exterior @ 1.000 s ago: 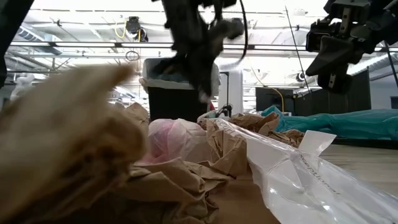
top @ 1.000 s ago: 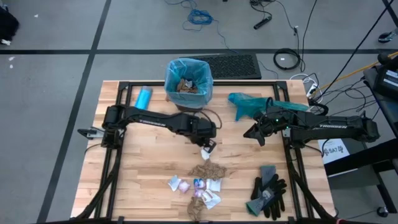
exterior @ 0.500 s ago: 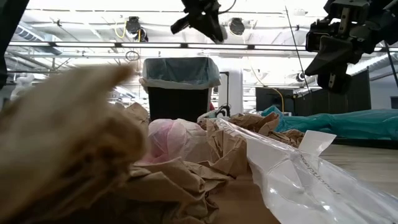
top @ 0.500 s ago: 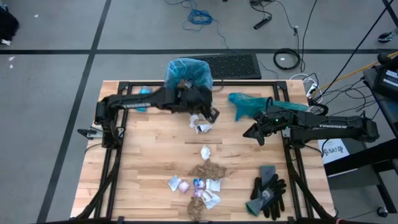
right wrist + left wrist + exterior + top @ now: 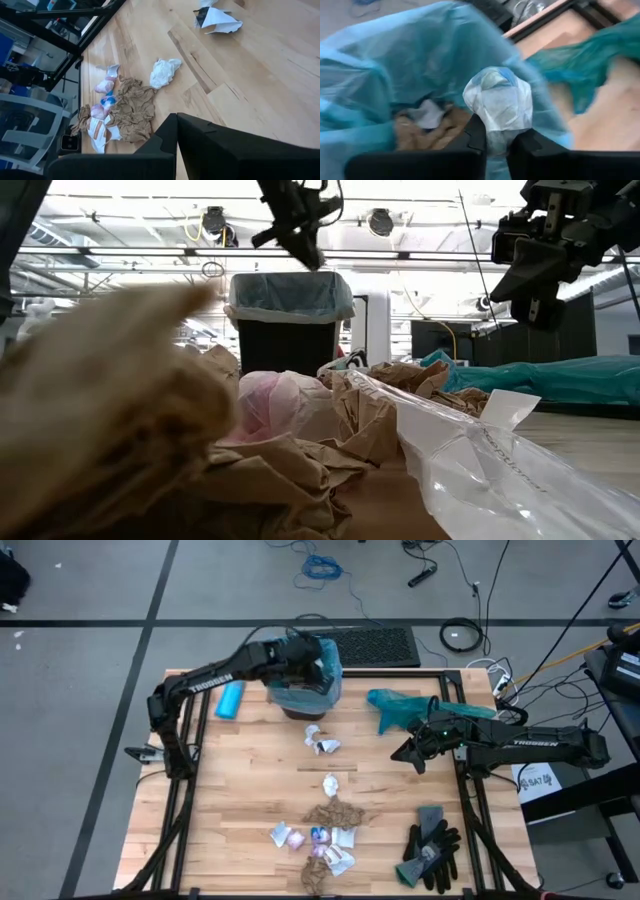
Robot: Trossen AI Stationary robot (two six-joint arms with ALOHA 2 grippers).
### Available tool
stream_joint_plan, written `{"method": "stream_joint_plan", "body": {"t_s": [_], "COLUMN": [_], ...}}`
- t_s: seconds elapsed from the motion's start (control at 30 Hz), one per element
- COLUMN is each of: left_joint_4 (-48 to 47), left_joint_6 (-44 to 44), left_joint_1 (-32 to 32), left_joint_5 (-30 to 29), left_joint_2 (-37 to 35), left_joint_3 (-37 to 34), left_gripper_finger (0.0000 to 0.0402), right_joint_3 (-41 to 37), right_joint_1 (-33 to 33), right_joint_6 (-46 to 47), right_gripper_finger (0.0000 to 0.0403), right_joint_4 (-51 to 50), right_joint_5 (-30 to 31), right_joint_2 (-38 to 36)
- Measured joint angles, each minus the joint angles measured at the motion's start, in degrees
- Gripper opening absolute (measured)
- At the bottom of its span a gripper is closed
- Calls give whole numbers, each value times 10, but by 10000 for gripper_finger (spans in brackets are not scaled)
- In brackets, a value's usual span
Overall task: Place trash/remove bag and relplace
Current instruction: Put the blue plastic trash into the trash bin, then put the white paper trash into the trash bin
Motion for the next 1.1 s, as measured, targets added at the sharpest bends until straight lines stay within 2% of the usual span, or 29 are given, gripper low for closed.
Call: {"method": "stream_joint_plan", "body": {"t_s": [0.13, 0.33, 0.47, 0.6, 0.77, 1.1], "left_joint_4": [-32, -58, -64, -72, -75, -86], "left_joint_6": [20, 50, 60, 36, 8, -135], "left_joint_1": [41, 77, 82, 75, 32, -119], "left_joint_5": [45, 52, 54, 69, 76, -51], "left_joint_2": [0, 0, 0, 0, -14, -73], "left_joint_3": [0, 0, 0, 0, 0, 0], "left_gripper_finger": [107, 195, 237, 250, 250, 250], "right_joint_3": [0, 0, 0, 0, 0, 0], "right_joint_1": [0, 0, 0, 0, 0, 0], "right_joint_6": [1, 14, 15, 20, 20, 5], "right_gripper_finger": [0, 0, 0, 0, 0, 0], "right_joint_4": [0, 1, 1, 1, 1, -1], "right_joint_5": [0, 28, 28, 29, 28, 27], "right_joint_2": [0, 0, 0, 0, 0, 0]}}
